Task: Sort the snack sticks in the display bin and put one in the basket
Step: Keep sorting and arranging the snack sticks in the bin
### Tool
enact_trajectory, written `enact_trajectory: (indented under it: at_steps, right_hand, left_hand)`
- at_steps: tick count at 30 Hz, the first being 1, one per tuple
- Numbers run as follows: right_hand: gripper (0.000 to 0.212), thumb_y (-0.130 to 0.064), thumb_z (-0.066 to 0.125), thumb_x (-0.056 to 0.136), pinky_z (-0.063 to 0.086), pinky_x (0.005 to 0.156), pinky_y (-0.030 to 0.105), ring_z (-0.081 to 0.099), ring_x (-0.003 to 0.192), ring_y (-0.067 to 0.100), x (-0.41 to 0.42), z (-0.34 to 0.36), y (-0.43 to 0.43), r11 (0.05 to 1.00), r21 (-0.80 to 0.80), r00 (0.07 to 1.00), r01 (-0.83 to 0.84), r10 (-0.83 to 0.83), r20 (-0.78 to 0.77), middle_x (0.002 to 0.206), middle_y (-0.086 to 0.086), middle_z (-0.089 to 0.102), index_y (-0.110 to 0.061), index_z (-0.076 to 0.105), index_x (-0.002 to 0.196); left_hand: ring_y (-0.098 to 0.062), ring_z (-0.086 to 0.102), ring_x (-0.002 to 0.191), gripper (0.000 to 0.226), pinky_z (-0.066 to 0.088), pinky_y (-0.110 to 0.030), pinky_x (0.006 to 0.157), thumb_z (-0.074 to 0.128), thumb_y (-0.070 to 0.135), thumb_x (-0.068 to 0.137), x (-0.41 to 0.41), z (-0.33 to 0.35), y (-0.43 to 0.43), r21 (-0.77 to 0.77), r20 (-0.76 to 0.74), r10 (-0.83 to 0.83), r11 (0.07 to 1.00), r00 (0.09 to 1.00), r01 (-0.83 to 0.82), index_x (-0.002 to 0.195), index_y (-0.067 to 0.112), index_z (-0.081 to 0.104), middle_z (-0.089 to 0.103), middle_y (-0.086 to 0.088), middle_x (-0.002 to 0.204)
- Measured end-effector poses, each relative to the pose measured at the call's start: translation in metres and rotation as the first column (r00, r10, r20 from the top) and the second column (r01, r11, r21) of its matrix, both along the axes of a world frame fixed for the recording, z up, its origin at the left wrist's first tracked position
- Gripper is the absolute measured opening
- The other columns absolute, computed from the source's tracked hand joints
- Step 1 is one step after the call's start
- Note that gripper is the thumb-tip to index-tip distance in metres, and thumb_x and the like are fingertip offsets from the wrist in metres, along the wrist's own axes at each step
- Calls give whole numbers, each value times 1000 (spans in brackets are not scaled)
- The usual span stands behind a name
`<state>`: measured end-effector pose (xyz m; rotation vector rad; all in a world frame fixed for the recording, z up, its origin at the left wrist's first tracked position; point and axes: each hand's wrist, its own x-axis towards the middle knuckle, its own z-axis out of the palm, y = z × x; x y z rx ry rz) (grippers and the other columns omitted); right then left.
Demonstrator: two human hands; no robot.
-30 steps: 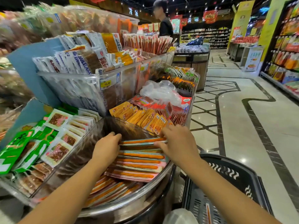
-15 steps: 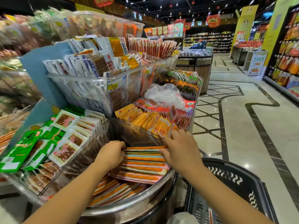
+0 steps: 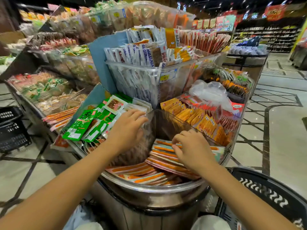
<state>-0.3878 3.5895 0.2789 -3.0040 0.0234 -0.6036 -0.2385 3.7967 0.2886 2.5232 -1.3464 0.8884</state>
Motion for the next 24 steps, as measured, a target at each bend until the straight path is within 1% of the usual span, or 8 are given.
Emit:
enact_trajectory:
  at_steps: [5, 9, 12, 14, 17, 19, 22, 24]
  right_hand:
    - [22, -29, 63, 93, 50, 90, 34, 63, 106, 17, 23, -3, 37, 958, 196, 912, -211, 265, -313, 112, -6, 72, -28, 73, 113]
    - [33, -14, 70, 84, 51, 85, 26, 64, 97, 10, 38, -18, 57, 921, 257, 748, -292, 387, -538, 110, -7, 73, -25, 73, 116]
    - [43, -14, 76, 82, 53, 88, 26, 63, 99, 7, 41, -31, 61, 903, 314, 650, -292, 428, -628, 115, -9, 70, -28, 70, 122]
    - [38, -23, 80, 81, 54, 86, 27, 63, 97, 7, 42, -33, 60, 909, 303, 674, -286, 416, -611, 108, -13, 70, -30, 71, 117]
    - [24, -34, 84, 76, 46, 68, 24, 59, 84, 6, 41, -33, 60, 926, 241, 750, -291, 377, -544, 83, -17, 62, -32, 66, 92]
    - [28, -41, 84, 74, 46, 65, 28, 59, 81, 9, 41, -33, 61, 928, 234, 764, -291, 373, -526, 81, -15, 59, -31, 59, 82]
    - [34, -49, 84, 73, 50, 68, 32, 58, 77, 7, 40, -30, 64, 900, 328, 795, -288, 415, -442, 80, -10, 63, -25, 59, 77]
    - [37, -49, 83, 75, 45, 63, 28, 55, 70, 7, 38, -25, 65, 853, 430, 845, -295, 443, -299, 74, -7, 61, -21, 58, 75]
  left_hand:
    - [-27, 43, 139, 55, 30, -39, 118, 62, 32, 95, 9, -12, 22, -64, -183, 101, 991, 978, -114, 146, 13, 50, 49, -6, 151]
    - [-22, 35, 144, 55, 29, -38, 120, 56, 38, 99, 11, -17, 22, -121, -262, 116, 981, 958, -152, 149, 19, 46, 43, 1, 156]
    - [-20, 37, 143, 55, 33, -40, 119, 56, 40, 97, 13, -20, 23, -135, -263, 117, 978, 958, -157, 148, 20, 47, 45, 1, 154]
    - [-20, 38, 142, 55, 34, -41, 118, 56, 40, 96, 14, -21, 22, -146, -268, 117, 976, 956, -160, 146, 20, 49, 47, 2, 153]
    - [-20, 40, 140, 53, 36, -40, 117, 58, 39, 95, 15, -21, 21, -168, -276, 103, 974, 956, -153, 144, 19, 52, 49, 1, 151]
    - [-19, 40, 140, 53, 36, -38, 117, 60, 38, 94, 14, -20, 22, -180, -284, 102, 971, 953, -157, 143, 19, 53, 50, 2, 151]
    - [-19, 39, 141, 53, 34, -36, 118, 60, 38, 95, 13, -18, 21, -174, -273, 110, 971, 956, -161, 144, 19, 53, 49, 1, 152]
    - [-18, 38, 141, 54, 34, -36, 118, 59, 38, 95, 13, -18, 20, -164, -278, 119, 972, 953, -169, 145, 19, 52, 48, 2, 153]
